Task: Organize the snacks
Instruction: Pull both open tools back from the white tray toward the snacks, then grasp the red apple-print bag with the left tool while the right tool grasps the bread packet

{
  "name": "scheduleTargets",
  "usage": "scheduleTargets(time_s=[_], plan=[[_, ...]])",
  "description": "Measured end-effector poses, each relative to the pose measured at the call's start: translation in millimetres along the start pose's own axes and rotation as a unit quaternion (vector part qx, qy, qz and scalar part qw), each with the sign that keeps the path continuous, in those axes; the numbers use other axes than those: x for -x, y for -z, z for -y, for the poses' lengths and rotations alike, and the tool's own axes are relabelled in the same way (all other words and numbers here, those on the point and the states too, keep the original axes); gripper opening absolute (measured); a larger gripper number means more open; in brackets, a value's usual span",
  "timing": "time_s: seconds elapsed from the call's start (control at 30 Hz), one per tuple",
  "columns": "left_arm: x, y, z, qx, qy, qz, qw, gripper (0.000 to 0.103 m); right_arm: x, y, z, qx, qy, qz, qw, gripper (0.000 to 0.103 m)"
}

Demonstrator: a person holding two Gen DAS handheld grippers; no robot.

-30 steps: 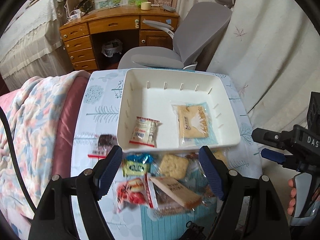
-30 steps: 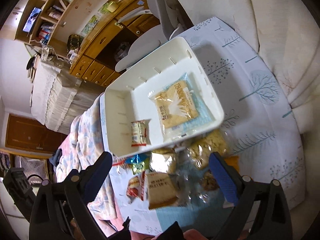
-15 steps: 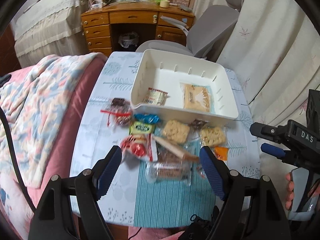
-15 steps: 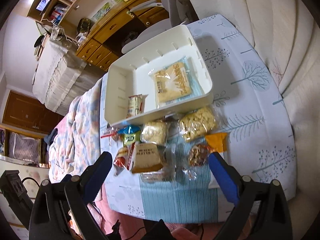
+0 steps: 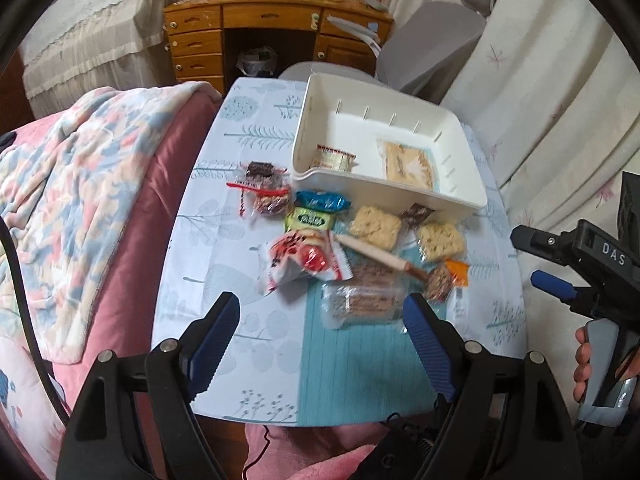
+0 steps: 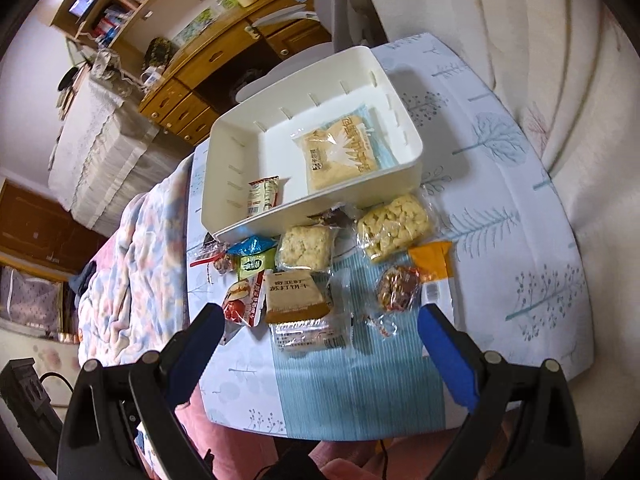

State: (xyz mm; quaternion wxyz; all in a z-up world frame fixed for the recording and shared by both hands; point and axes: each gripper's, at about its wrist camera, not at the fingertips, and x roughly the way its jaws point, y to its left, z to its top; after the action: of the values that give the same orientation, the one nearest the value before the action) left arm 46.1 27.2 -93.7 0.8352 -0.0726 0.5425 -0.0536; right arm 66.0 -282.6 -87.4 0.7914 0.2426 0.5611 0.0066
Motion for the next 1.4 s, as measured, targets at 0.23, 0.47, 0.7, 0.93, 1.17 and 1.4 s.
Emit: scheduleTargets(time_s=[0.23, 0.47, 0.7, 0.93, 1.17, 1.4], plan=[[-12, -8, -29, -0.052, 0.023, -0.031, 0.9979, 0.083, -5, 37, -9, -0.043, 0.021, 0.028, 0.998, 0.098], [-29, -21, -46, -0.118, 0.047, -0.058, 0.9903, 0.083, -13, 72, -17, -0.091, 0.04, 0.046, 0.994, 0.098], [-51, -34, -50, -0.177, 0.056, -0.075, 0.9798, 0.083, -25, 99, -33, -0.088, 0.041, 0.064, 0.993, 0.098], [-81, -44, -48, -0.204, 0.062, -0.1, 0.9719, 0.083, -48, 107, -55, -0.005, 0.054, 0.072, 0.996, 0.098], [-110, -53, -36, -0.224, 0.06, -0.121, 0.9653, 0.083, -82, 101, -67, 0.029, 0.06, 0.034, 0.997, 0.098], [-149, -57, -23, -0.239, 0.05, -0.156, 0.9571, 0.084, -133, 91, -75, 0.078, 0.1, -0.034, 0.991, 0.098]])
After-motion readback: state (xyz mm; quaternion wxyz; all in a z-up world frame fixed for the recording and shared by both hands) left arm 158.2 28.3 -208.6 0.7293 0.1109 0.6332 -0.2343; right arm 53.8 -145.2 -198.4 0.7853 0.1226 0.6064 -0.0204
